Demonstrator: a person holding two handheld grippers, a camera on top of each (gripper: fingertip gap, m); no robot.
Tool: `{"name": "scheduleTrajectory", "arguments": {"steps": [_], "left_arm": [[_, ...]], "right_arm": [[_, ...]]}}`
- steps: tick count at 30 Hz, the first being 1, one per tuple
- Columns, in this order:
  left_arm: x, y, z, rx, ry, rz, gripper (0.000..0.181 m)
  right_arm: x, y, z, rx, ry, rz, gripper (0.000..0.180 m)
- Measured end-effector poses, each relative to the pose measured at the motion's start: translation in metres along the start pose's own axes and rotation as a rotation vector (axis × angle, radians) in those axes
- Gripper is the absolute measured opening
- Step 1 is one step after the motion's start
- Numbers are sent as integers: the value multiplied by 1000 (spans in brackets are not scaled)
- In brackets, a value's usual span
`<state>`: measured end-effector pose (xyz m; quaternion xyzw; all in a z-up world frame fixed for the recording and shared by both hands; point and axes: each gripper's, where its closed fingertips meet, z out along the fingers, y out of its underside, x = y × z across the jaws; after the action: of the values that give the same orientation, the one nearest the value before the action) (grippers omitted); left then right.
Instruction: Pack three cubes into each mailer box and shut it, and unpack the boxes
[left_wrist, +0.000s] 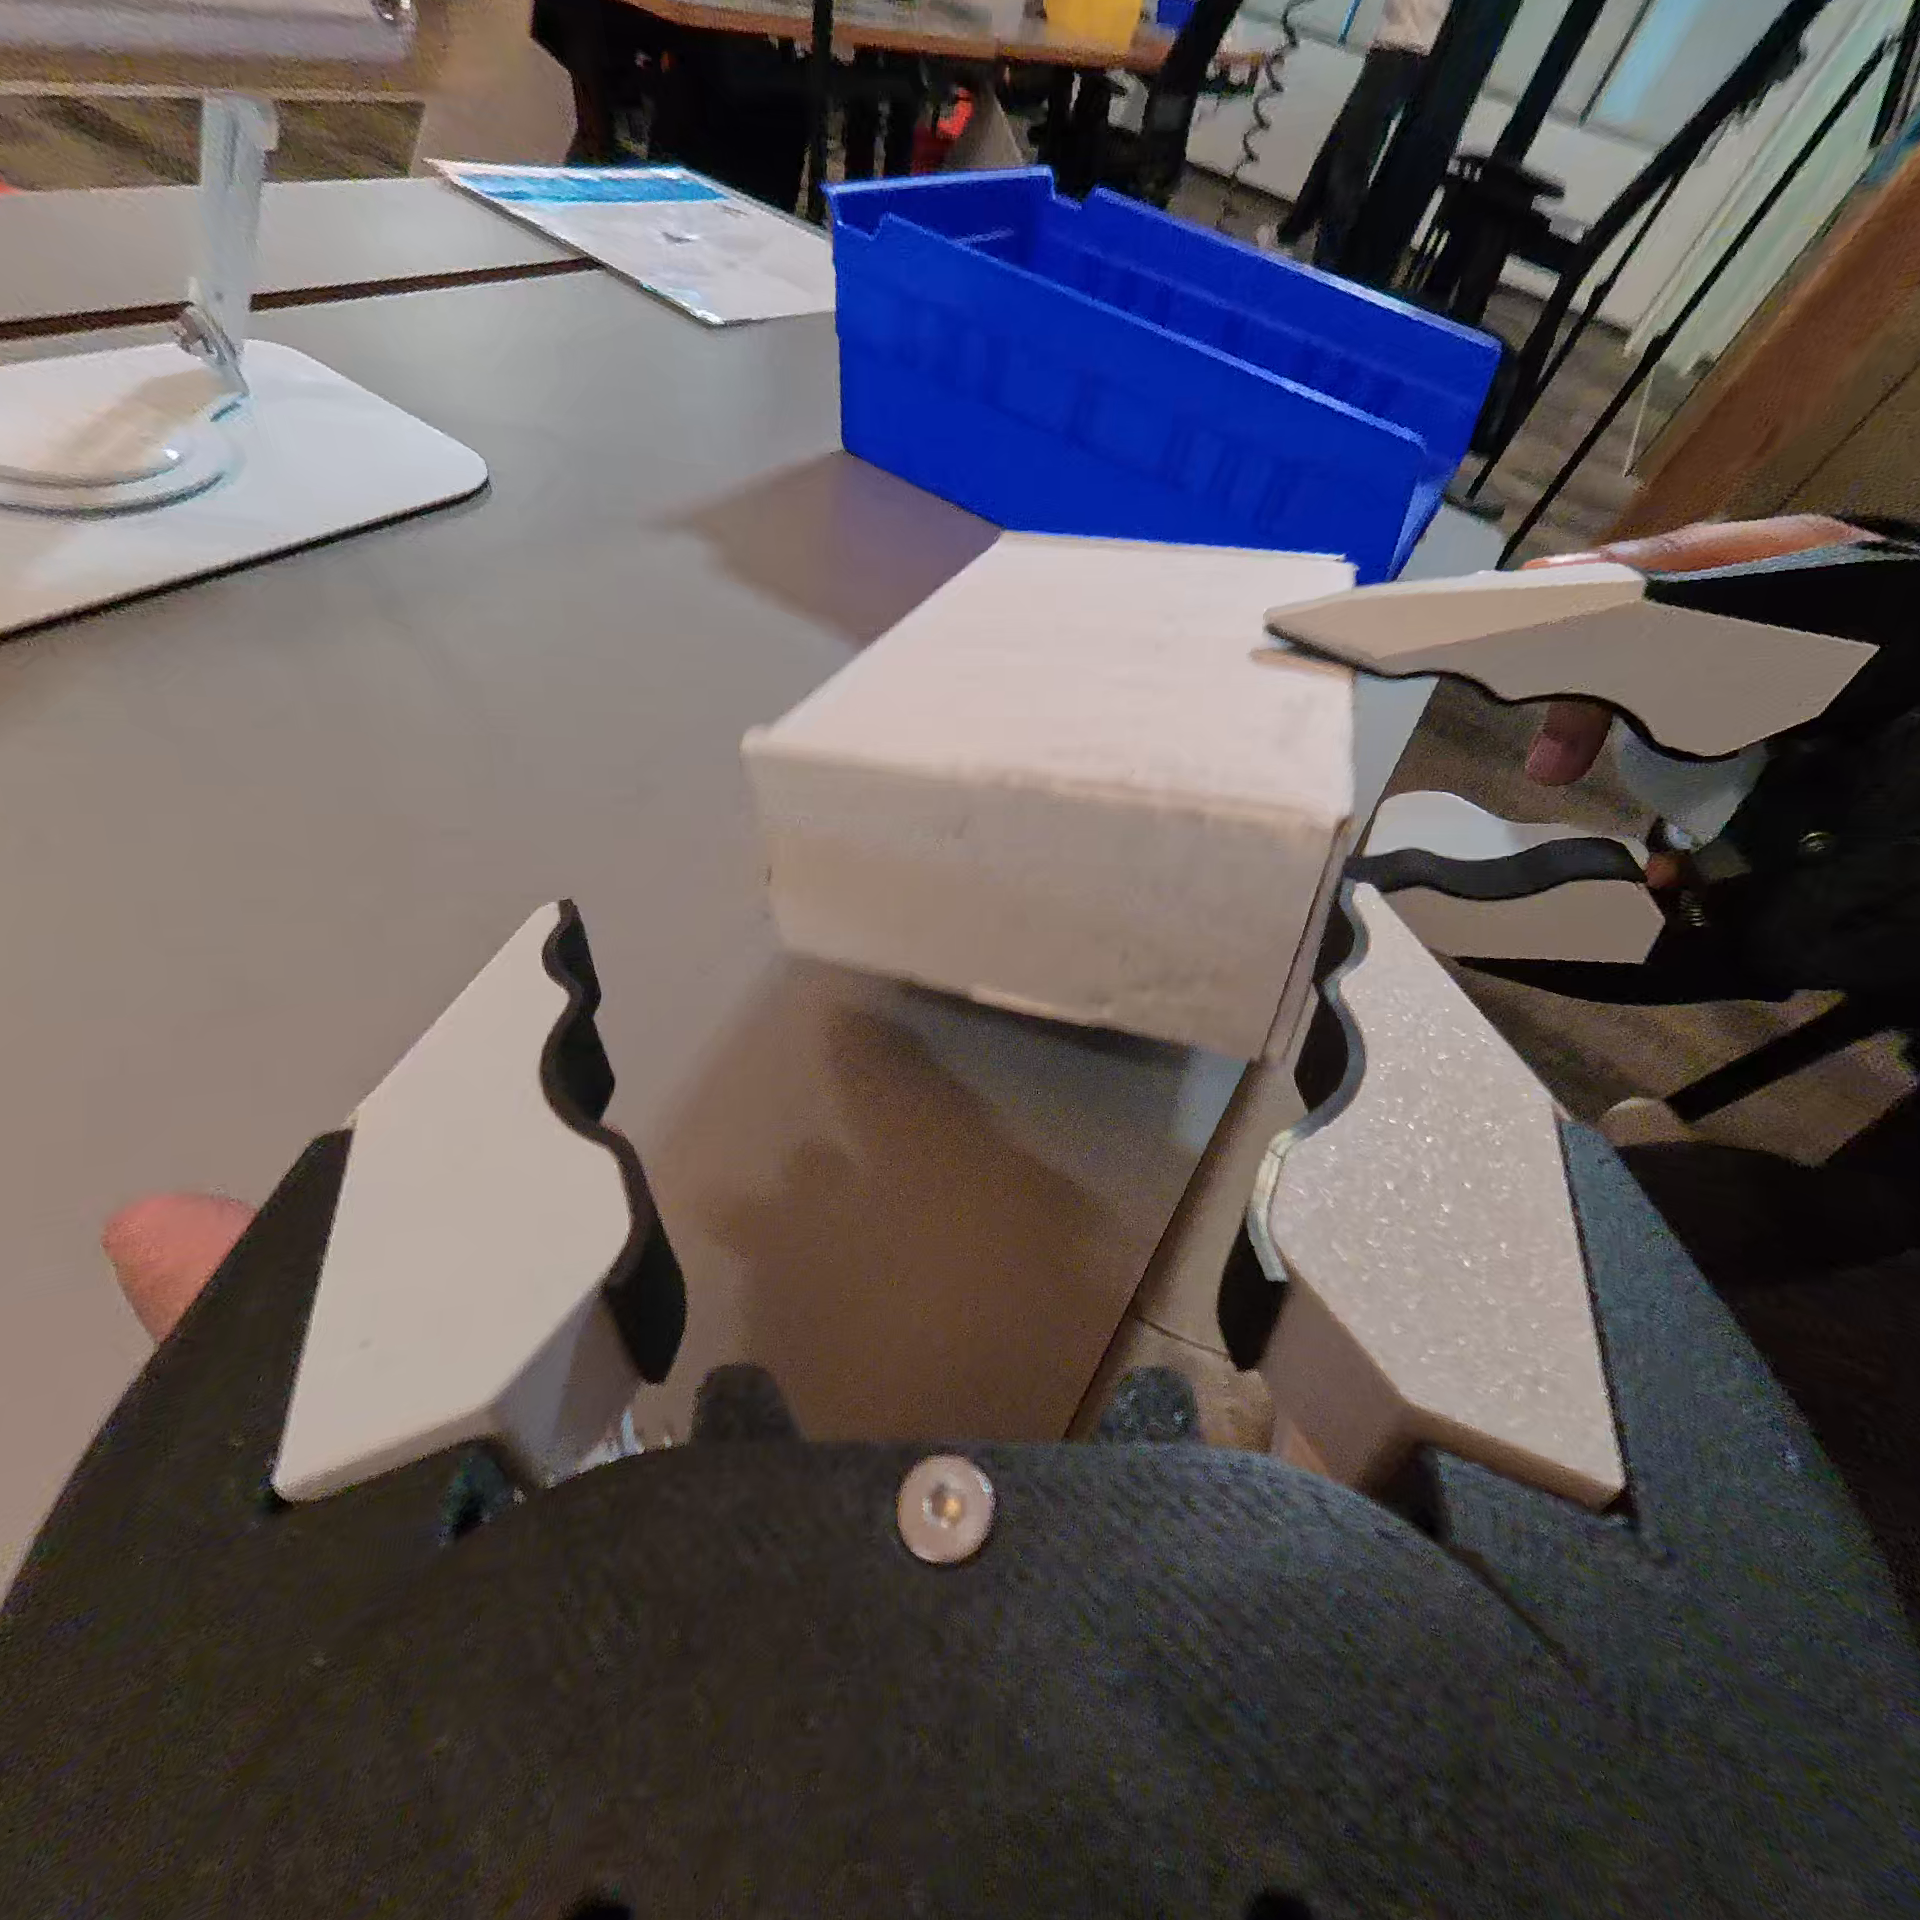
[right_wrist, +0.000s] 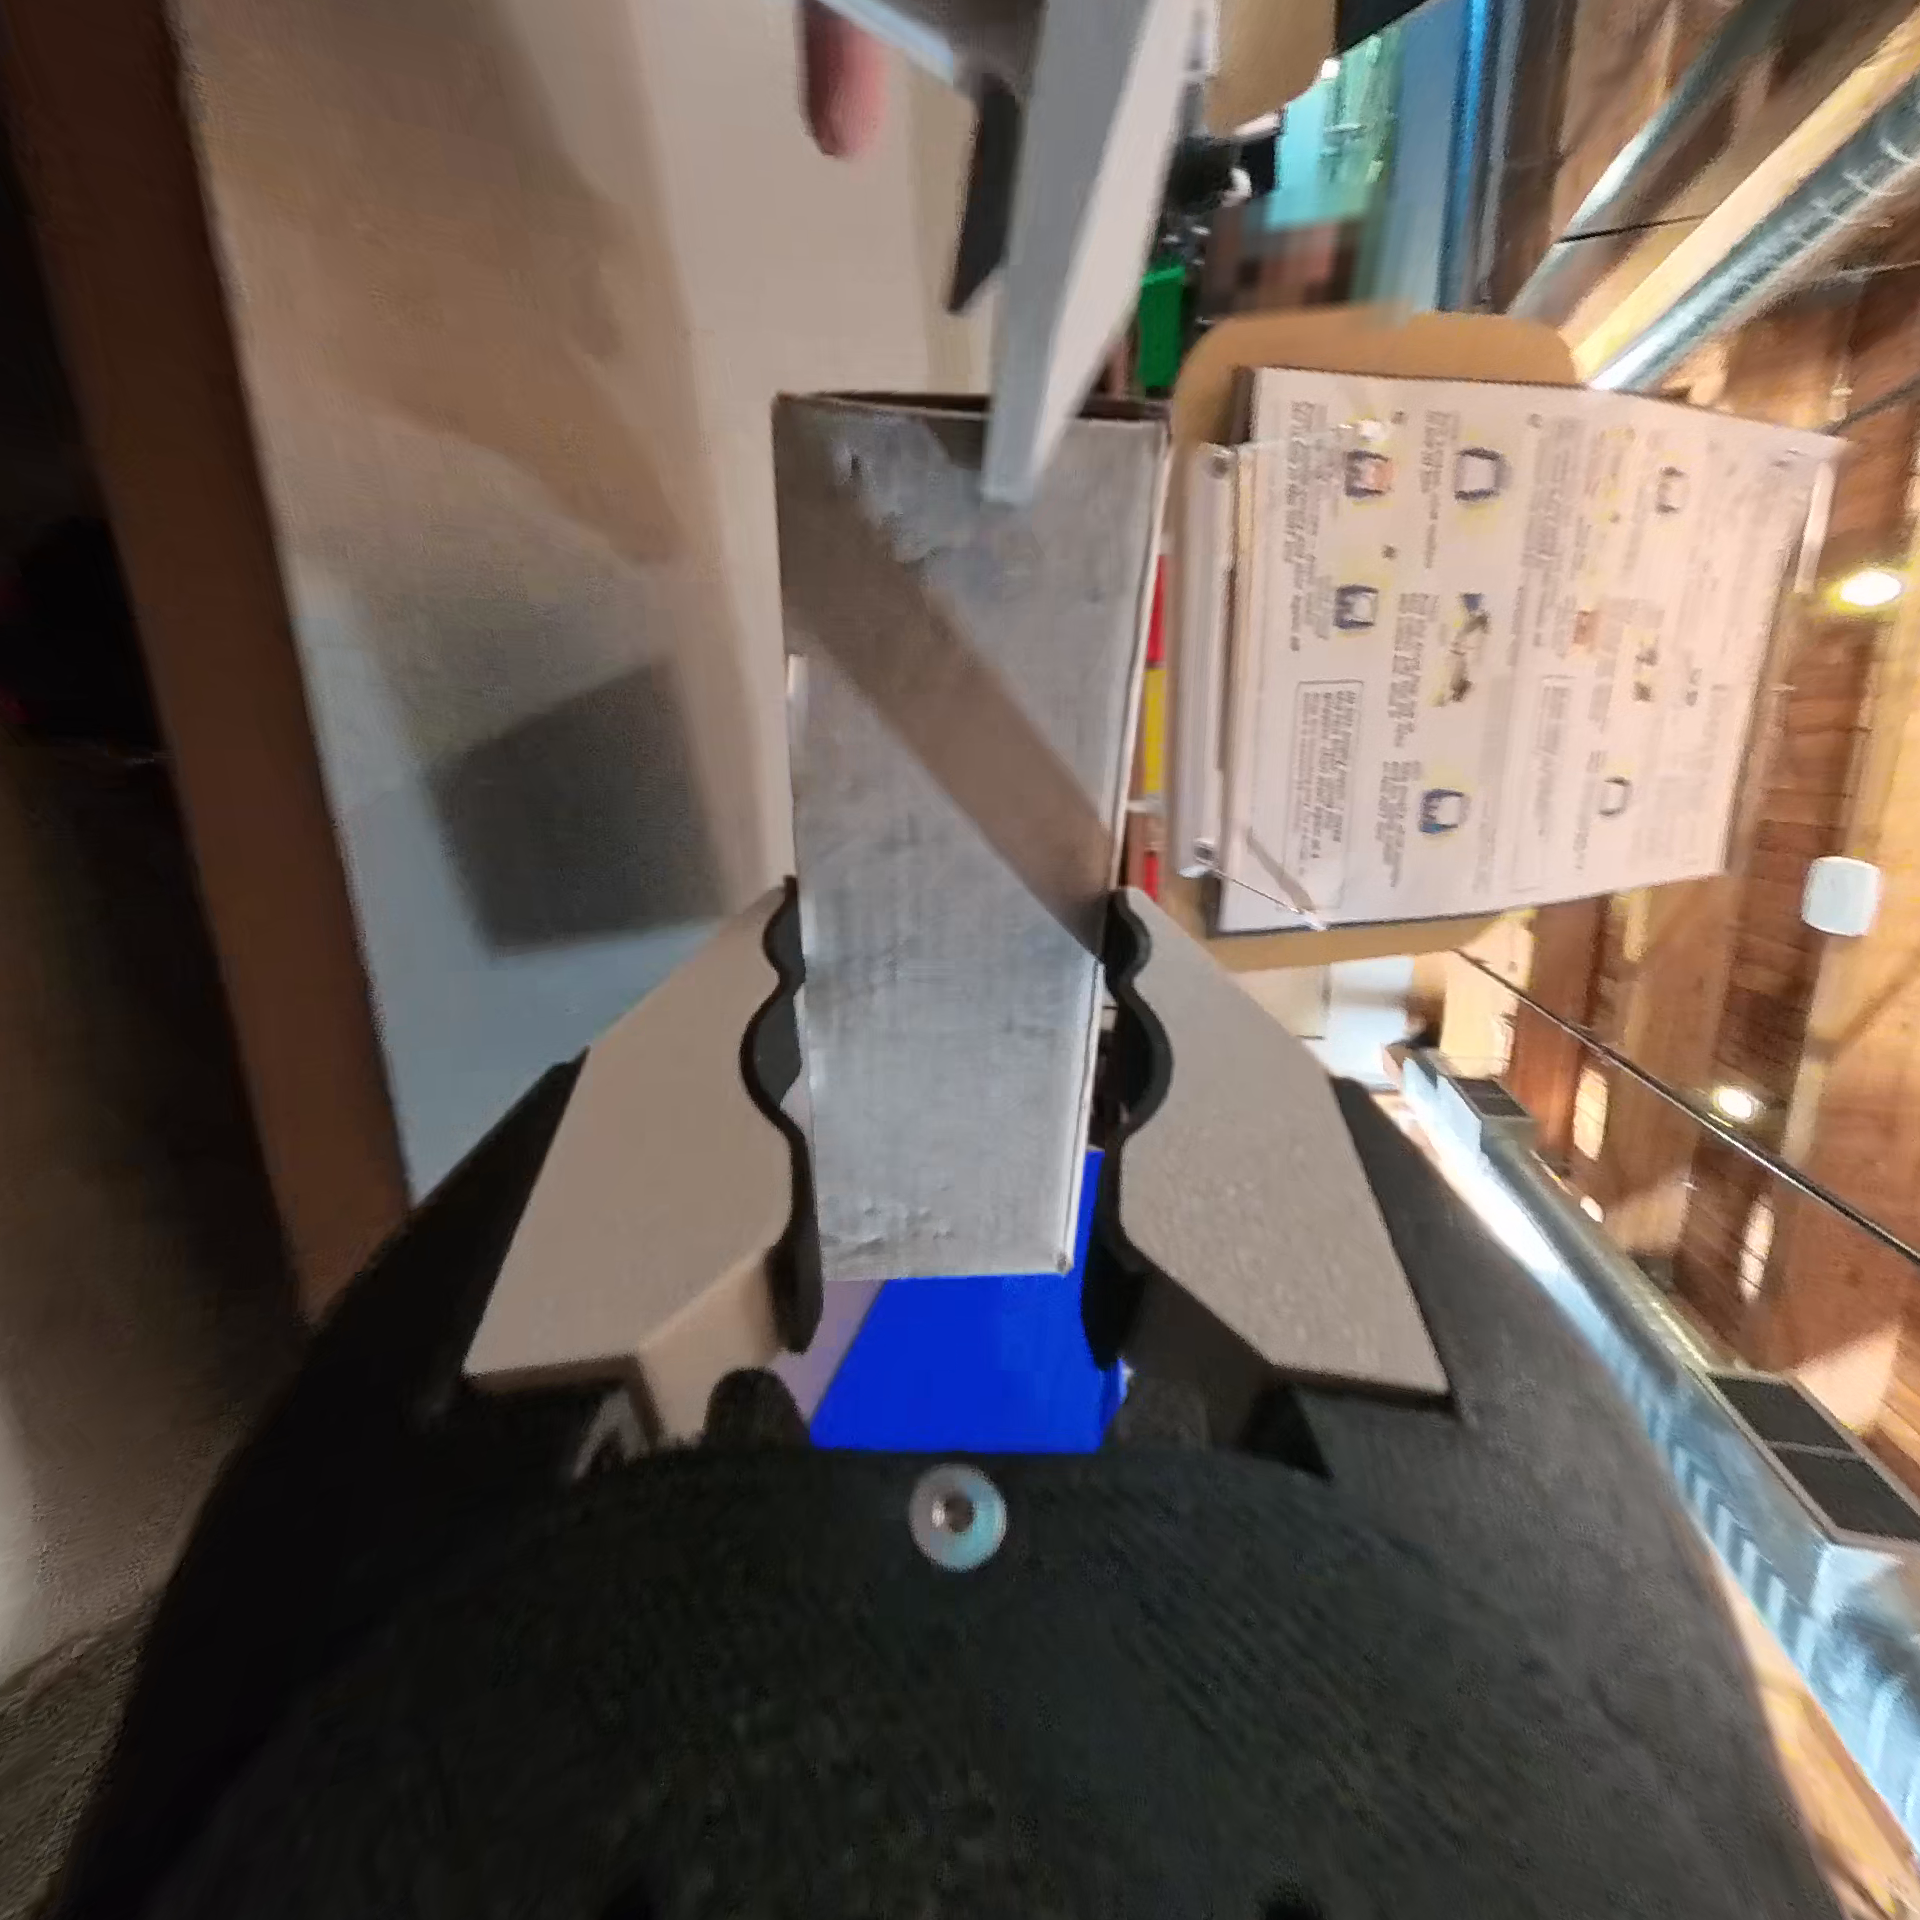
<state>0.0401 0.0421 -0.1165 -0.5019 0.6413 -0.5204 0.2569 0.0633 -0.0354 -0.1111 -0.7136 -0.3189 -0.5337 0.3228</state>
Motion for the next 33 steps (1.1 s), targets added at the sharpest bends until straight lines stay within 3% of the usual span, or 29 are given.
{"name": "scheduleTrajectory", "arguments": {"steps": [5, 9, 14, 17, 20, 26, 33], "left_arm": [[-9, 0, -3, 8, 32, -111, 129], [-7, 3, -2, 2, 38, -102, 122], [-7, 7, 1, -13, 4, -45, 119], [-9, 8, 4, -19, -5, -50, 118], [-13, 8, 4, -18, -14, -70, 118], [-19, 13, -3, -15, -48, -80, 116], [-26, 18, -26, 6, -128, -87, 113]], "right_arm": [[71, 37, -20, -59, 199, 1, 58], [126, 118, -41, -211, 292, -11, 58], [128, 246, -35, -370, 176, -23, 57], [109, 301, -21, -439, 70, -31, 57], [88, 319, -3, -442, -10, -28, 57], [52, 316, 32, -406, -128, -95, 57], [34, 334, 57, -367, -203, 56, 58]]}}
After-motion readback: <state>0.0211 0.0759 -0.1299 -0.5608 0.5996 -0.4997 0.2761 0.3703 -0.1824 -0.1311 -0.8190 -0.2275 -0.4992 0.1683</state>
